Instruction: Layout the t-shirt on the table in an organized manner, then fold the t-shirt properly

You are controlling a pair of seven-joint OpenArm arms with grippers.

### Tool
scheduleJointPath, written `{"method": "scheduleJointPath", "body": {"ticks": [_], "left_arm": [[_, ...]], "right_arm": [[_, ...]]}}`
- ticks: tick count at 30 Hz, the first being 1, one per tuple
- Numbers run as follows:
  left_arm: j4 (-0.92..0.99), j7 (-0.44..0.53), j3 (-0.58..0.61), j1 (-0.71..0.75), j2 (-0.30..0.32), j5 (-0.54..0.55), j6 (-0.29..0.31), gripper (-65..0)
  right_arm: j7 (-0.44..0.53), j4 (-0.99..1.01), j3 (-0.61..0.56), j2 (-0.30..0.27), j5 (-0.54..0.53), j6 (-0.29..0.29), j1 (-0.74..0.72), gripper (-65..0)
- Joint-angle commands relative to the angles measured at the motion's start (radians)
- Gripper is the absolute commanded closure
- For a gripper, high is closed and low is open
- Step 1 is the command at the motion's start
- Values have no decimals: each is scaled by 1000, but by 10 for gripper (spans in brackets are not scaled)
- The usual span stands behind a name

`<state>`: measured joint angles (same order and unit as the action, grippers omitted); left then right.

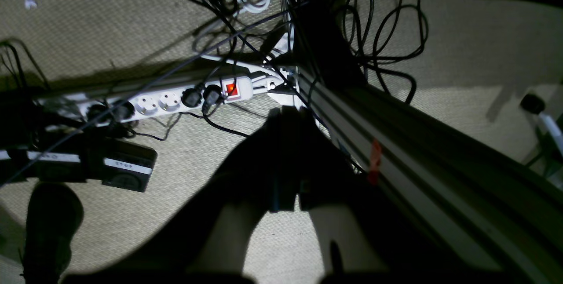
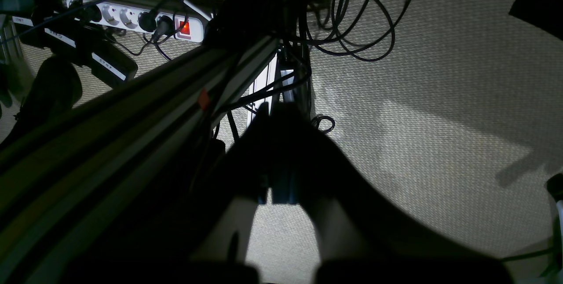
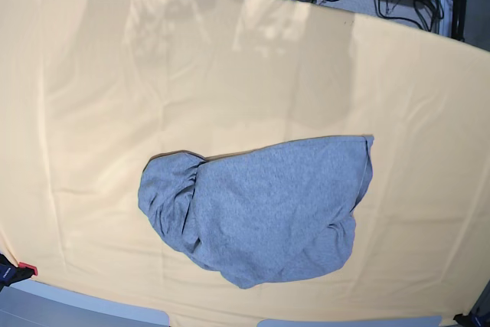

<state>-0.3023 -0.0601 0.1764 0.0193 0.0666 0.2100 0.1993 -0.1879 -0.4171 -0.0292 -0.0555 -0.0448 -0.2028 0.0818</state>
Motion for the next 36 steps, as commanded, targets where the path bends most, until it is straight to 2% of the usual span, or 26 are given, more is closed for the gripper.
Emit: {"method": "scheduleJointPath", "body": {"ticks": [1,11,15,17,19,21,24,26,32,36], "left_arm": [[-6,-2,1,3,0,4,9,0],[-6,-1,1,0,0,4,9,0],[-6,-2,1,0,0,5,9,0],[-15,-32,1,0,0,5,10,0],[-37,-122,1,2,0,13,10,0],[-67,-206,1,10,1,43,19,0],[-125,-314,1,43,9,90,96,0],[-166,-338,1,78,18,95,132,0],[-308,-343,1,203,60,95,137,0],[-438,-391,1,305,116,145,137,0]], "right_arm": [[8,-17,2,-12,-6,-4,-27,0],[8,-20,2,-11,-7,-5,-27,0],[8,-20,2,-11,-6,-26,-27,0],[-1,-21,2,-11,-6,-27,-27,0],[-63,-21,2,-11,-3,-60,-27,0],[-116,-21,2,-11,-3,-119,-26,0],[-203,-21,2,-12,-3,-215,-13,0],[-209,-30,2,-12,-3,-232,14,0],[-237,-196,2,-14,-8,-243,159,0],[-333,-386,2,-14,-8,-345,287,0]]}}
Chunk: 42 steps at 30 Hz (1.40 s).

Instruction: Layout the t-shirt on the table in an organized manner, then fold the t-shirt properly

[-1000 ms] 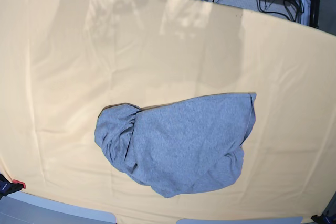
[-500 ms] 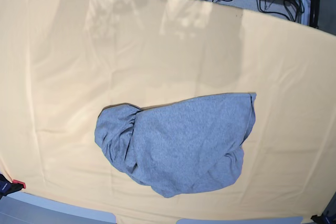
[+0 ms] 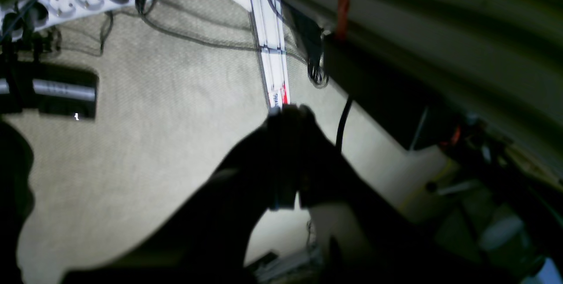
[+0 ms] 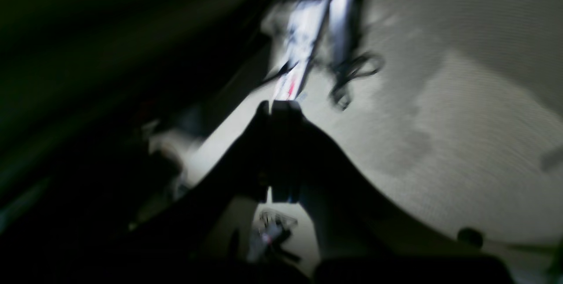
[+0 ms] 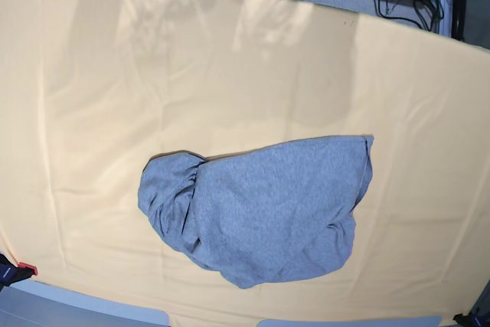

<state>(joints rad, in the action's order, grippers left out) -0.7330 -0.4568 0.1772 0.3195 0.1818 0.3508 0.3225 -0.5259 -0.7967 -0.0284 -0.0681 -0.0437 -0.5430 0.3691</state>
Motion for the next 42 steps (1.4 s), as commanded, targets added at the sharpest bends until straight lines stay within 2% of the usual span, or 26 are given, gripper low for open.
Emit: {"method": "scheduleJointPath", "body": {"ticks": [1,4,9,13,17,21,26,30,33,42], "left_arm": [[-47,-9,0,32,19,30,14,0],[-178,-60,0,118,79,79,14,0],[-428,-134,-2,269,185,152,13,0],[-649,-178,-11,387,267,175,-2,0],[-853,-177,-90,516,319,177,-4,0],[-1039,-189,-227,638,322,180,0,0],[-1244,-257,-388,750,322,213,15,0],[-1348,-293,-490,806,322,276,75,0],[-1407,-339,-551,820,322,318,90,0],[-1496,-349,-644,804,322,367,98,0]], "right_arm": [[-22,-58,1,-2,-10,-27,31,0],[-103,-216,1,-2,-76,-32,133,0],[-191,-486,2,-53,-205,-7,319,0],[-201,-703,2,-109,-242,24,478,0],[-193,-907,3,-150,-245,45,626,0],[-195,-1103,3,-166,-236,90,753,0],[-202,-1323,14,-165,-185,143,872,0],[-220,-1467,28,-165,-186,143,940,0],[-220,-1559,58,-165,-185,143,940,0],[-200,-1559,190,-165,-192,143,940,0]]}}
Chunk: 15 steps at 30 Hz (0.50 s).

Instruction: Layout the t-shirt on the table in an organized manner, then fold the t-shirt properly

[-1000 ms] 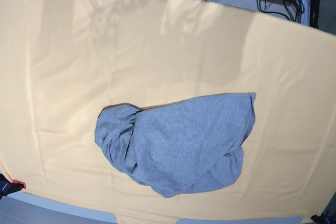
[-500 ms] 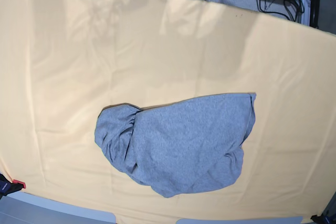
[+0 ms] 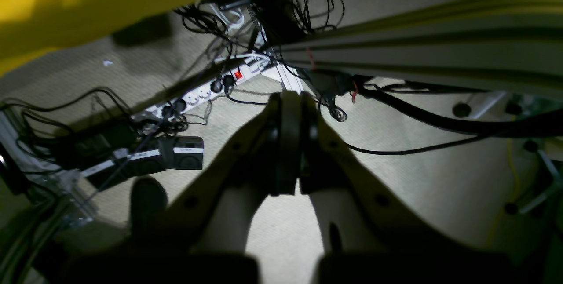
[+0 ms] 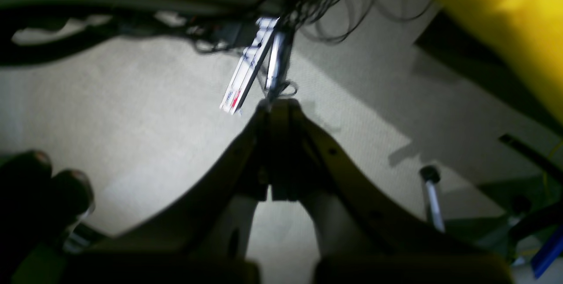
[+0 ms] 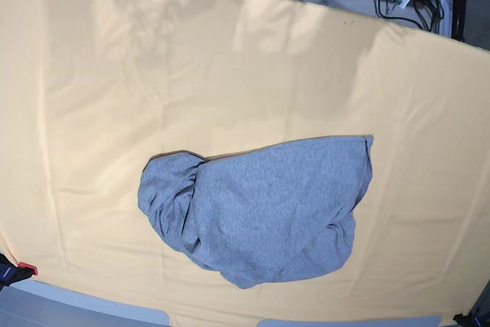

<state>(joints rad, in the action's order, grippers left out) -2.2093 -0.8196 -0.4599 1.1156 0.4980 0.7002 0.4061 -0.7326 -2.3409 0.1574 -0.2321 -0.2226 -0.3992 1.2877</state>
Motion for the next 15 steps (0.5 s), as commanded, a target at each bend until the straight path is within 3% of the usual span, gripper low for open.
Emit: {"method": "scheduleJointPath", "body": {"ticks": [1,10,15], "left_arm": [[-28,13,-6,-1,6,16,23,0],[-61,18,-6,-162,6,16,24,0],[-61,32,-6,-279,6,16,24,0]], "right_arm": [[7,-15,15,-1,-13,-1,21,0],[22,-15,130,-1,-13,0,-100,0],[84,-15,199,-1,-13,-1,-217,0]]}}
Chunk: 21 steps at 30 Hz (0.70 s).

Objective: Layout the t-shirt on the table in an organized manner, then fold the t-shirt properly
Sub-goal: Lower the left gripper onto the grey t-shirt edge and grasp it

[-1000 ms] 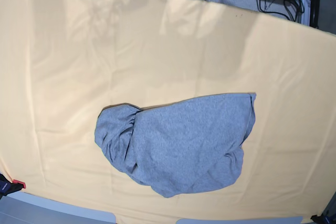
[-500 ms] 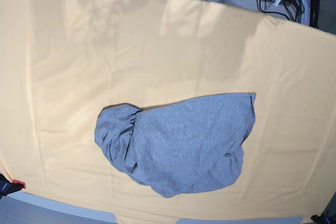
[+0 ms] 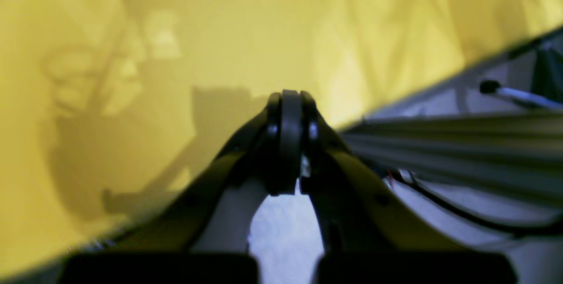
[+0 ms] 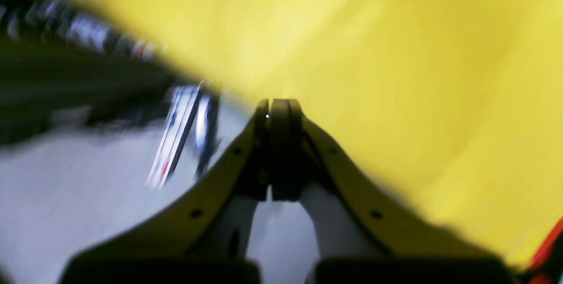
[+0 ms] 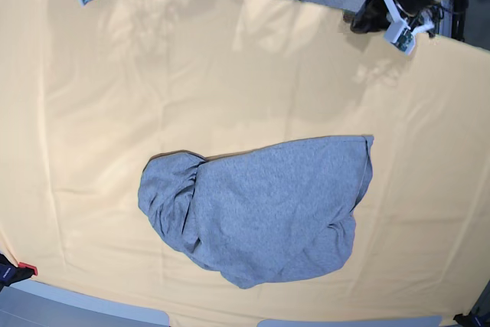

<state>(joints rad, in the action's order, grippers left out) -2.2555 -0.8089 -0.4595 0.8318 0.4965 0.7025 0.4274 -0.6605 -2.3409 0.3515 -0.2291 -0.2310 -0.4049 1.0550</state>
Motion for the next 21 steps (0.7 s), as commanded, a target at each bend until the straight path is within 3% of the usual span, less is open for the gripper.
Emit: {"method": "scheduleJointPath", "body": {"ticks": [1,9,14,21], "left_arm": [[-15,30,-7,-18,8,14,3,0],[-15,107,-6,-204,8,12,-14,0],[0,188,-6,-321,8,-92,-72,0],[295,240,39,-512,14,-38,-79,0]], "right_arm": [[27,-15,16,-4,-5,5,-11,0],[67,-15,43,-5,-5,-61,-220,0],[85,-15,42,-4,-5,-88,-274,0],[76,-15,42,-4,-5,-89,-270,0]]}}
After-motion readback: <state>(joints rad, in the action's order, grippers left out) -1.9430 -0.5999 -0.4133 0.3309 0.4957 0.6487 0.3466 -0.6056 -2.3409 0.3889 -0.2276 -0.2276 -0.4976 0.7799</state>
